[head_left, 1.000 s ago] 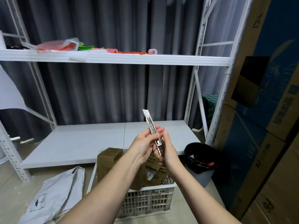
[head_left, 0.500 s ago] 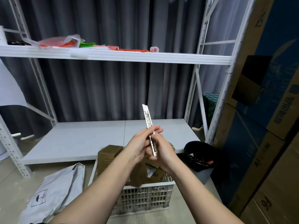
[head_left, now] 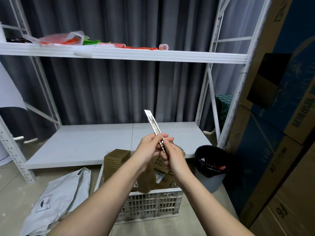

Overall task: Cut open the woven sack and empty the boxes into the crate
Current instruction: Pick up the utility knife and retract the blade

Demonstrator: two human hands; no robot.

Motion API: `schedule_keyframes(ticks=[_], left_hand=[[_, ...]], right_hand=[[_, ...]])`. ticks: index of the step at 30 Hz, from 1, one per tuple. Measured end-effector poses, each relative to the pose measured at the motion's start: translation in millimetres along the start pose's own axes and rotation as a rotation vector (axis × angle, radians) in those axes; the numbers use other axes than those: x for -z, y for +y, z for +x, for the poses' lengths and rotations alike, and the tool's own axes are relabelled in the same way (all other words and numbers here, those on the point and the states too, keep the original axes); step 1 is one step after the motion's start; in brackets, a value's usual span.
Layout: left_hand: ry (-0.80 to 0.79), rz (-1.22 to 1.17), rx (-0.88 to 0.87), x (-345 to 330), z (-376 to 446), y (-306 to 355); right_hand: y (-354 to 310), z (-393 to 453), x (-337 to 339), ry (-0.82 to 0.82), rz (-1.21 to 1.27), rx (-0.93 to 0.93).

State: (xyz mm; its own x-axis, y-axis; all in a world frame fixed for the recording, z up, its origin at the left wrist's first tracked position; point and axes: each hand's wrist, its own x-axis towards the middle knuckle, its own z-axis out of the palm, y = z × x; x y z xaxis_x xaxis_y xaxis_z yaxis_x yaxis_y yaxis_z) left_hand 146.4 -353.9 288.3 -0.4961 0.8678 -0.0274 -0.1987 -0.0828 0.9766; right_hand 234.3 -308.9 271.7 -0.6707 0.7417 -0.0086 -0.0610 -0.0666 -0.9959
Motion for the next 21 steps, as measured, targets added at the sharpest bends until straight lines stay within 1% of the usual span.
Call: schedule_keyframes(ticks=[2,4,9,13,15,17,19,21], left_hand=[[0.002,0.008,-0.011,-2,2,4],[0.004,-0.056,0.01,-2,3,8],[-0.026,-0.252,0.066,-2,1,10],[-0.01,-0.283,0.066,-2,1,3],[-0.006,-0.29,0.061,-2,2,-3],[0.011,-0.239,0.057,-5,2,-8],[0.008,-0.183,0.069,-7,2,-12],[-0.014,-0.186,0.099,-3,3,-13]], right_hand=[[-2,1,-1,0.052,0.072,-0.022],[-4,5,-2,0.072,0.105,-0.036],[-9,12,-3,0.103,0.06,-0.076],[-8,11,-5,0.126,0.097,-0.094],[-9,10,-6,0.121,0.134,-0.114],[-9,12,-7,0.1,0.188,-0.13],[-8,15,-7,0.041,0.272,-0.163],[-7,17,-4,-0.044,0.318,-0.212]])
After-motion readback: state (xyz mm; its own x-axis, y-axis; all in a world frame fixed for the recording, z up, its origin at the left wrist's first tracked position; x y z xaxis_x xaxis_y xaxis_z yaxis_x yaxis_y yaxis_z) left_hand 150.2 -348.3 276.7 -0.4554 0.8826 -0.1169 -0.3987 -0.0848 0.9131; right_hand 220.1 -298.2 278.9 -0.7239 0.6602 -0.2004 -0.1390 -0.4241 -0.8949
